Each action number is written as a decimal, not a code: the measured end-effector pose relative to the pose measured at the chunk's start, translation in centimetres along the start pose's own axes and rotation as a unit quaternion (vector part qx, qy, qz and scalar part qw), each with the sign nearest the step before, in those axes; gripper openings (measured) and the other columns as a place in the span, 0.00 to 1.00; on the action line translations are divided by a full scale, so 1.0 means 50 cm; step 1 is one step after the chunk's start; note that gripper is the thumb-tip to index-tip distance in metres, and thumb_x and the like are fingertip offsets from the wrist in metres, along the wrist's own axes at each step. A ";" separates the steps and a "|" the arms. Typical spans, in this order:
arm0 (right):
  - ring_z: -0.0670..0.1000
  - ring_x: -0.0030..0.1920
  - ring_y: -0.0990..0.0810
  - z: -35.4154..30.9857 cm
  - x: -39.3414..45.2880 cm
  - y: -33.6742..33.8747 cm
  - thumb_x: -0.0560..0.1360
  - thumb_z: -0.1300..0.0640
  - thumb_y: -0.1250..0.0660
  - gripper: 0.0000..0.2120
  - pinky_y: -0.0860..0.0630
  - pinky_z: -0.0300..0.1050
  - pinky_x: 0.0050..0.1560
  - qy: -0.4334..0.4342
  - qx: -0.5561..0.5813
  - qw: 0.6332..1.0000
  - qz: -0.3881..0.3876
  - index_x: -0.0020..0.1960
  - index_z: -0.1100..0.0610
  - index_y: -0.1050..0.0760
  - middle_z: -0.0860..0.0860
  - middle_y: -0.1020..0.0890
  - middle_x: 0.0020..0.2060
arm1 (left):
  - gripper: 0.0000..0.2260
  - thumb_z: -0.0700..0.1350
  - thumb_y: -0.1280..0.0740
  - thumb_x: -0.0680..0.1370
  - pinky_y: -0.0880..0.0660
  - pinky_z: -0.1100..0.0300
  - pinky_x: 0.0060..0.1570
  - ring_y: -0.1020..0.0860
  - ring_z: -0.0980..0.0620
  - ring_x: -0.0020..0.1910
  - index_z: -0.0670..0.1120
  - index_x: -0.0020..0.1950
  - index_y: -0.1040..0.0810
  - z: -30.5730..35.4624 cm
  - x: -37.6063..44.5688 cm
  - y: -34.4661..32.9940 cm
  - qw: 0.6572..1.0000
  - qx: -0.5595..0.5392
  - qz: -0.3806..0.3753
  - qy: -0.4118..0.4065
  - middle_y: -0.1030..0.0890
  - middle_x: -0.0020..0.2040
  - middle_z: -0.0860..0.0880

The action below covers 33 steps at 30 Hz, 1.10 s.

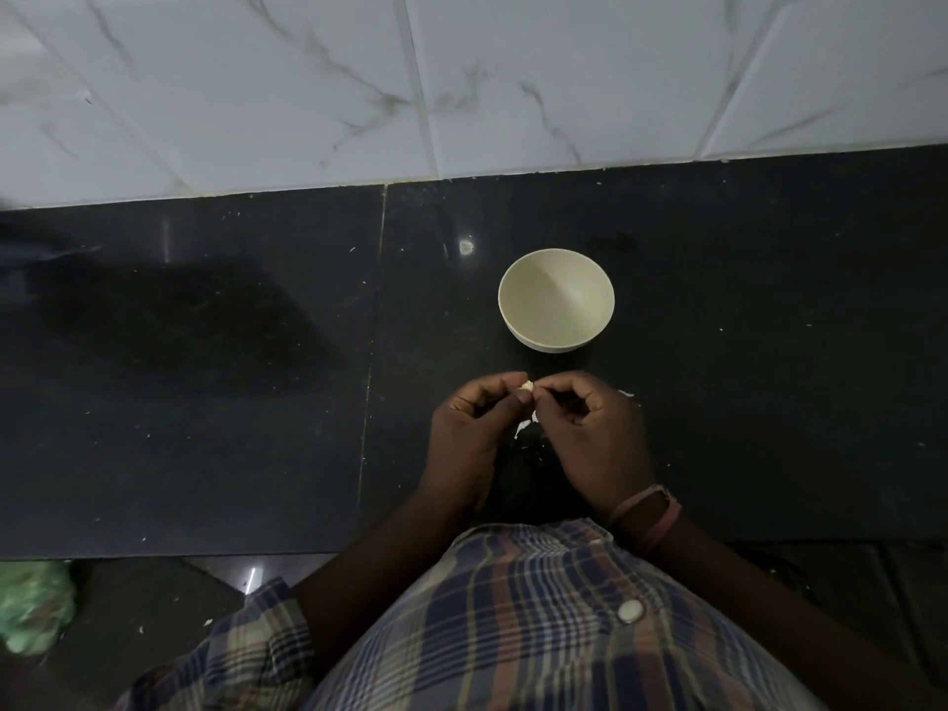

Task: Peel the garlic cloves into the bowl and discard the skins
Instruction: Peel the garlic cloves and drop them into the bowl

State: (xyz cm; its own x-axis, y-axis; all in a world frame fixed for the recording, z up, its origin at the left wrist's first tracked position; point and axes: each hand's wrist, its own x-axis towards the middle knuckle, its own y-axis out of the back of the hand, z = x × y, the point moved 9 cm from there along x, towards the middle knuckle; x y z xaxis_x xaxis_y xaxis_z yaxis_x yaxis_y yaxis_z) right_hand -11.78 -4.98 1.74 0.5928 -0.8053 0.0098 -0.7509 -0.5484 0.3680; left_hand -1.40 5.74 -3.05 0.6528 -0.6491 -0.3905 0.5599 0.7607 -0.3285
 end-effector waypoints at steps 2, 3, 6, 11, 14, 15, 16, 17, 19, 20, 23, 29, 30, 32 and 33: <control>0.42 0.42 0.17 0.000 0.001 0.000 0.75 0.61 0.27 0.03 0.22 0.33 0.43 -0.001 -0.002 1.000 -0.004 0.47 0.55 0.17 0.47 0.15 0.41 | 0.09 0.35 0.28 0.76 0.22 0.47 0.60 0.17 0.43 0.54 0.46 0.52 0.15 -0.001 -0.001 -0.001 1.000 -0.013 0.001 0.006 0.15 0.52 0.40; 0.43 0.42 0.17 -0.001 0.002 0.000 0.75 0.61 0.27 0.03 0.22 0.32 0.43 0.001 -0.004 1.000 -0.005 0.47 0.55 0.17 0.47 0.15 0.41 | 0.09 0.34 0.28 0.76 0.22 0.49 0.59 0.17 0.44 0.54 0.44 0.53 0.15 -0.001 -0.002 -0.002 1.000 -0.020 -0.001 0.009 0.15 0.52 0.40; 0.43 0.42 0.17 -0.003 0.004 0.001 0.75 0.62 0.27 0.03 0.22 0.33 0.43 0.001 -0.003 1.000 -0.005 0.47 0.56 0.17 0.47 0.16 0.41 | 0.09 0.35 0.28 0.76 0.22 0.50 0.57 0.17 0.44 0.54 0.44 0.54 0.15 -0.003 -0.001 -0.001 1.000 -0.019 -0.006 0.016 0.15 0.53 0.39; 0.44 0.42 0.16 0.001 0.006 0.003 0.75 0.60 0.27 0.02 0.20 0.39 0.44 -0.009 0.005 1.000 -0.006 0.48 0.55 0.16 0.47 0.15 0.41 | 0.06 0.38 0.28 0.77 0.21 0.45 0.58 0.16 0.42 0.52 0.47 0.51 0.14 0.013 0.001 0.000 0.999 0.050 -0.011 -0.015 0.14 0.50 0.40; 0.43 0.43 0.16 -0.004 0.008 0.004 0.75 0.61 0.27 0.03 0.20 0.37 0.44 -0.008 0.003 1.000 -0.008 0.48 0.56 0.16 0.46 0.15 0.41 | 0.05 0.37 0.28 0.77 0.19 0.48 0.55 0.15 0.43 0.49 0.45 0.50 0.15 0.035 0.001 -0.007 0.993 0.104 -0.020 -0.053 0.13 0.47 0.42; 0.42 0.42 0.16 -0.006 0.008 0.005 0.75 0.61 0.27 0.03 0.21 0.35 0.44 -0.008 0.001 1.000 -0.009 0.48 0.56 0.16 0.46 0.14 0.41 | 0.05 0.36 0.28 0.77 0.18 0.49 0.54 0.15 0.44 0.49 0.45 0.50 0.15 0.041 0.002 -0.008 0.991 0.119 -0.022 -0.062 0.13 0.47 0.43; 0.42 0.41 0.16 -0.006 0.009 0.006 0.75 0.62 0.27 0.03 0.22 0.34 0.43 -0.010 -0.002 1.000 -0.010 0.47 0.56 0.16 0.45 0.15 0.40 | 0.05 0.36 0.28 0.77 0.18 0.50 0.53 0.14 0.44 0.48 0.44 0.50 0.14 0.044 0.003 -0.008 0.989 0.132 -0.022 -0.069 0.13 0.46 0.44; 0.41 0.40 0.17 -0.005 0.010 0.007 0.75 0.62 0.27 0.03 0.22 0.33 0.42 -0.014 -0.006 1.000 -0.013 0.47 0.56 0.16 0.45 0.15 0.39 | 0.06 0.36 0.27 0.77 0.18 0.52 0.52 0.14 0.45 0.48 0.44 0.51 0.14 0.047 0.003 -0.008 0.987 0.142 -0.022 -0.073 0.13 0.46 0.45; 0.42 0.39 0.17 -0.003 0.012 0.006 0.74 0.61 0.27 0.03 0.21 0.35 0.41 -0.018 -0.019 0.999 -0.021 0.45 0.55 0.16 0.45 0.15 0.37 | 0.06 0.36 0.27 0.76 0.19 0.57 0.50 0.14 0.48 0.48 0.42 0.52 0.14 0.049 0.004 -0.007 0.985 0.156 -0.018 -0.073 0.12 0.46 0.47; 0.42 0.38 0.17 -0.003 0.013 0.006 0.74 0.61 0.27 0.03 0.21 0.36 0.40 -0.017 -0.027 0.999 -0.023 0.45 0.55 0.17 0.45 0.15 0.36 | 0.07 0.36 0.27 0.76 0.19 0.58 0.50 0.14 0.48 0.47 0.42 0.52 0.14 0.049 0.007 -0.007 0.984 0.160 -0.018 -0.072 0.12 0.46 0.47; 0.43 0.37 0.18 -0.005 0.015 0.009 0.74 0.62 0.27 0.03 0.25 0.32 0.39 -0.010 -0.037 0.999 -0.016 0.43 0.55 0.17 0.46 0.16 0.35 | 0.07 0.36 0.26 0.75 0.19 0.58 0.50 0.14 0.48 0.48 0.41 0.52 0.14 0.052 0.014 -0.009 0.982 0.171 -0.032 -0.074 0.12 0.46 0.46; 0.44 0.35 0.19 -0.001 0.019 0.007 0.72 0.63 0.27 0.03 0.26 0.31 0.37 -0.013 -0.057 0.998 -0.026 0.42 0.56 0.18 0.47 0.17 0.33 | 0.06 0.37 0.25 0.75 0.20 0.60 0.48 0.14 0.51 0.46 0.45 0.50 0.13 0.058 0.020 -0.014 0.973 0.214 -0.041 -0.078 0.12 0.46 0.49; 0.45 0.35 0.19 0.000 0.020 0.006 0.72 0.63 0.27 0.03 0.26 0.32 0.37 -0.020 -0.055 0.998 -0.036 0.42 0.56 0.18 0.47 0.17 0.33 | 0.06 0.37 0.25 0.75 0.21 0.62 0.46 0.14 0.53 0.45 0.46 0.50 0.13 0.059 0.021 -0.013 0.971 0.223 -0.045 -0.080 0.12 0.45 0.49; 0.46 0.33 0.18 0.005 0.022 0.003 0.73 0.64 0.27 0.03 0.26 0.32 0.34 -0.044 -0.034 0.996 -0.064 0.42 0.57 0.18 0.50 0.16 0.32 | 0.07 0.38 0.26 0.75 0.23 0.65 0.44 0.15 0.56 0.44 0.48 0.50 0.13 0.062 0.022 -0.012 0.963 0.248 -0.062 -0.085 0.12 0.46 0.50; 0.48 0.32 0.17 0.007 0.022 0.001 0.73 0.65 0.28 0.04 0.25 0.33 0.33 -0.059 -0.017 0.995 -0.077 0.41 0.58 0.18 0.51 0.16 0.32 | 0.07 0.38 0.26 0.75 0.24 0.66 0.45 0.15 0.57 0.44 0.47 0.50 0.12 0.063 0.022 -0.013 0.959 0.259 -0.071 -0.087 0.12 0.46 0.51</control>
State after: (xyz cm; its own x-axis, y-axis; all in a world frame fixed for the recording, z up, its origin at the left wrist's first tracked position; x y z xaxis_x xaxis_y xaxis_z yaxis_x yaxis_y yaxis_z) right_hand -11.28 -5.98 1.45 0.6604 -0.7342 -0.1575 -0.6422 -0.6609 0.3883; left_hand 0.57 4.53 -0.56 0.6008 -0.7713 -0.2101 0.7989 0.5890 0.1218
